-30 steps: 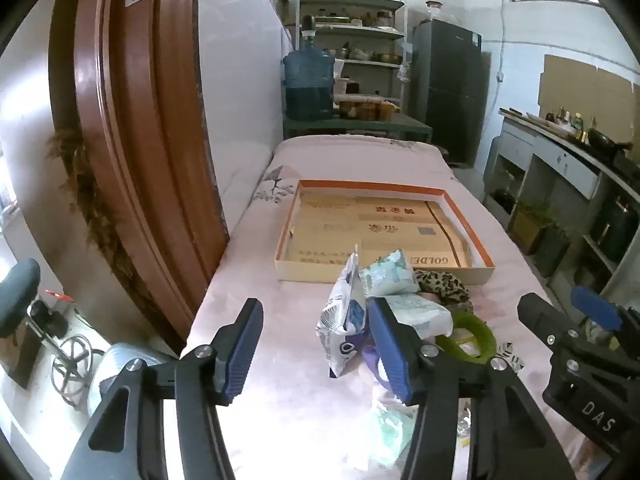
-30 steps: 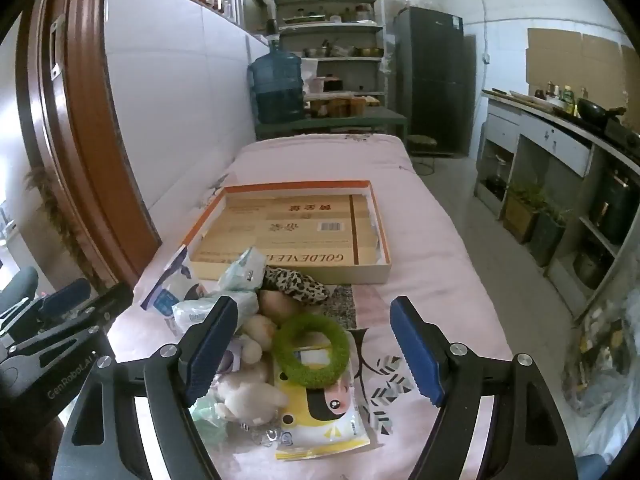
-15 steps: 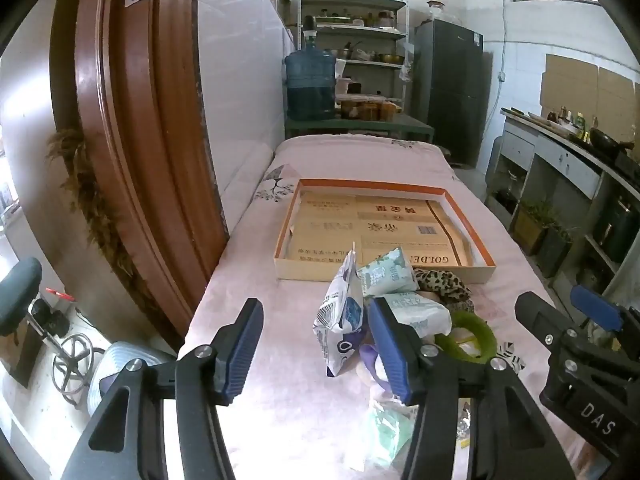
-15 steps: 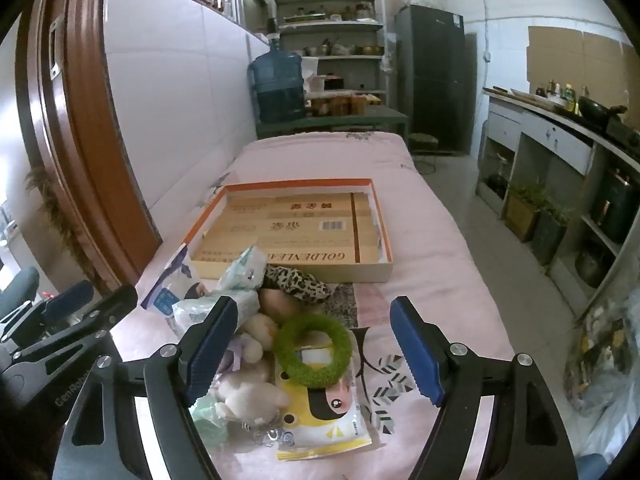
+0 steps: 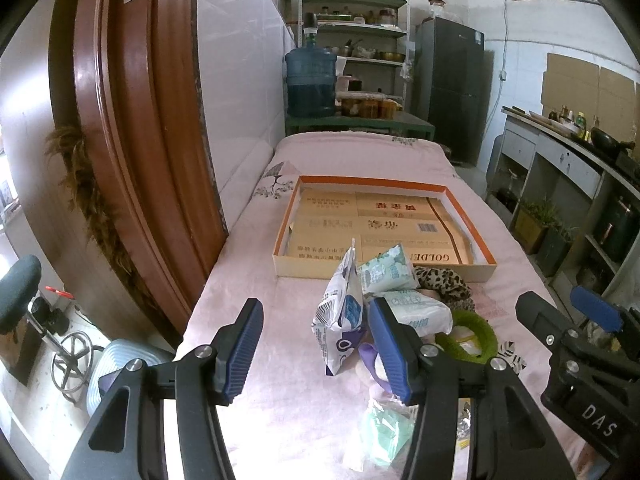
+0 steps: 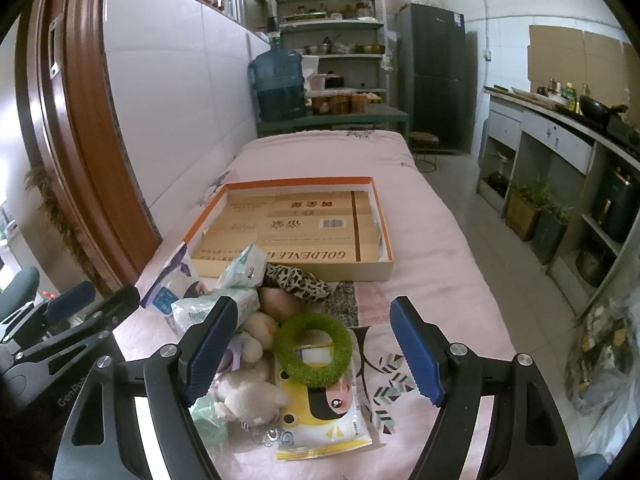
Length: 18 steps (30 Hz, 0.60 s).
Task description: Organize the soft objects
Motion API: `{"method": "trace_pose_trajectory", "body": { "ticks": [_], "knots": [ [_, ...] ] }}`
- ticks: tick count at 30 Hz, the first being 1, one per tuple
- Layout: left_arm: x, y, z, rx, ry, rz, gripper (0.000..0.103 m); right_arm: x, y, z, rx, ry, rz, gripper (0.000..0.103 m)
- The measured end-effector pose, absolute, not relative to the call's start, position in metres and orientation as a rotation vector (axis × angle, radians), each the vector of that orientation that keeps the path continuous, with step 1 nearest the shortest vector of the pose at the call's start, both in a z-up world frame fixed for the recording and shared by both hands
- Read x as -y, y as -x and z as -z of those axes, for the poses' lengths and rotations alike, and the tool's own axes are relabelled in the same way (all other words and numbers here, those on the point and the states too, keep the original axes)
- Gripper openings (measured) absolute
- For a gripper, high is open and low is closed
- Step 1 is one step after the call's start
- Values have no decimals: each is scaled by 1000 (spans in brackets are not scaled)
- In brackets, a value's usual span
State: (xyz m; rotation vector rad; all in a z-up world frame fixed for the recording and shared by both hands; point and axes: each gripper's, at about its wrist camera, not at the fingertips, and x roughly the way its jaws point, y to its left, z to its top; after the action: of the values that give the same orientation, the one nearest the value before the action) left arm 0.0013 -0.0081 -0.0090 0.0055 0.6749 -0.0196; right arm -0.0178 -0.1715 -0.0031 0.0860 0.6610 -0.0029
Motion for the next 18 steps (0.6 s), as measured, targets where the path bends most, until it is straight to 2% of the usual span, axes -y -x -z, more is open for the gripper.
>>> {"method": "trace_pose_trajectory", "body": {
  "ticks": [18],
  "knots": [
    [8, -1, 10, -678, -4, 19, 56, 173, 17, 6, -666, -88, -4, 80]
  ]
}}
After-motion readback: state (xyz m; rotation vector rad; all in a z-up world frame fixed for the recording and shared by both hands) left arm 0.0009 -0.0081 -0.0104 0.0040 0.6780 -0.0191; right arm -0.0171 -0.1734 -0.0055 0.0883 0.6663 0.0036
